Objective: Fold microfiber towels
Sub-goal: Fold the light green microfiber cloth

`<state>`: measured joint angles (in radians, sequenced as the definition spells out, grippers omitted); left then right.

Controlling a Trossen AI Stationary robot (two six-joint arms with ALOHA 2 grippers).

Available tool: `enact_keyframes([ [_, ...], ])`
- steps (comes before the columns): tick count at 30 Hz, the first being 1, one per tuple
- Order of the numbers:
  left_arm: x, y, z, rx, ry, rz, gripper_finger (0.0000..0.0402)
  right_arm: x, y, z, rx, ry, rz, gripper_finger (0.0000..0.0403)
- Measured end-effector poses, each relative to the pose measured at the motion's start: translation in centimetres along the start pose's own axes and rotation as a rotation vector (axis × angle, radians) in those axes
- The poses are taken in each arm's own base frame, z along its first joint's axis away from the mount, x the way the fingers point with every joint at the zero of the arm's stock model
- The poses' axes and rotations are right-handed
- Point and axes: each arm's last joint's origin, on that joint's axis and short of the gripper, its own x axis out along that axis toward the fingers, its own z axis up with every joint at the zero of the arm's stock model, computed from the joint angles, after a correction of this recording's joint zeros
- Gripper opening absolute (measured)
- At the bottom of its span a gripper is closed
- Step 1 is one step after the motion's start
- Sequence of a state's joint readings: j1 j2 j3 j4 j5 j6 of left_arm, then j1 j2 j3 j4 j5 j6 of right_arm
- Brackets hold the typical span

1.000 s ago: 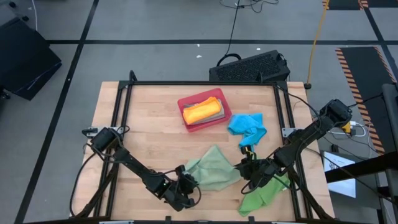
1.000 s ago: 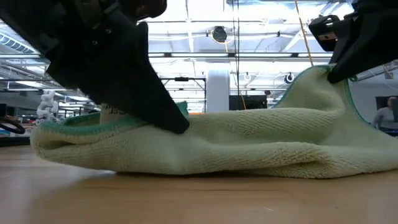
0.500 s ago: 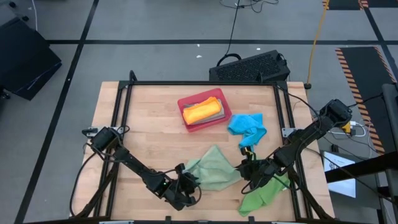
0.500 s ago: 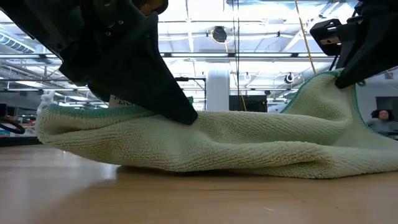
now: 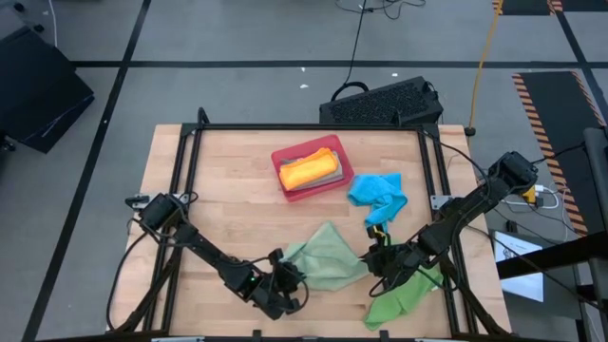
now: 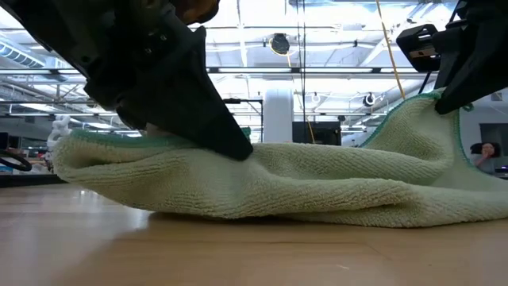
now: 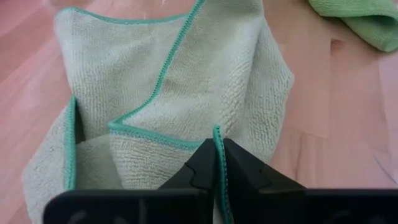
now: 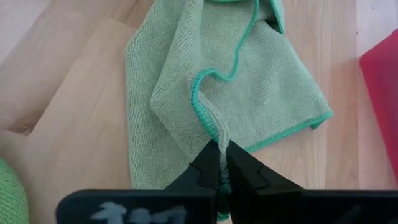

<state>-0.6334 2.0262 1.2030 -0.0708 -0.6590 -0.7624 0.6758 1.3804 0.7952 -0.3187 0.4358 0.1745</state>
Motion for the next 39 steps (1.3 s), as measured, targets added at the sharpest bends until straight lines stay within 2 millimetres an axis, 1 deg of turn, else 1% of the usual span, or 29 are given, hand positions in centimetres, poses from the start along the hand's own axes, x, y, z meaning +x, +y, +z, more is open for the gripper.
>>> enact_keyframes([
  [3,-0.04,-0.04,-0.03,-0.016,0.0,-0.002,0.0047,0.0,0.0,0.0,0.0,0.0,0.0,0.0004],
  [11,-0.03,0.03,0.04,-0.051,-0.016,0.015,0.0133,0.0,0.0,0.0,0.0,0.0,0.0,0.0004],
  [14,-0.03,0.04,0.06,-0.055,-0.022,0.019,0.015,0.0,0.0,0.0,0.0,0.0,0.0,0.0004],
  [16,-0.03,0.03,0.11,-0.058,-0.03,0.023,0.0153,0.0,0.0,0.0,0.0,0.0,0.0,0.0004],
  [19,-0.03,0.02,0.13,-0.059,-0.033,0.023,0.0147,0.0,0.0,0.0,0.0,0.0,0.0,0.0004],
  [22,-0.03,0.02,0.13,-0.059,-0.033,0.023,0.0133,0.0,0.0,0.0,-0.003,0.0,0.0,0.0004],
  [34,-0.03,-0.02,0.17,-0.08,-0.037,0.019,0.0043,0.0,0.0,0.0,-0.003,0.0,0.0,0.0004],
  [37,-0.03,-0.03,0.17,-0.095,-0.037,0.019,0.0035,0.0,0.01,0.0,-0.004,0.0,0.0,0.0004],
  [39,-0.03,-0.04,0.18,-0.1,-0.038,0.018,0.004,0.0,0.01,-0.01,-0.004,0.0,0.0,0.0004],
])
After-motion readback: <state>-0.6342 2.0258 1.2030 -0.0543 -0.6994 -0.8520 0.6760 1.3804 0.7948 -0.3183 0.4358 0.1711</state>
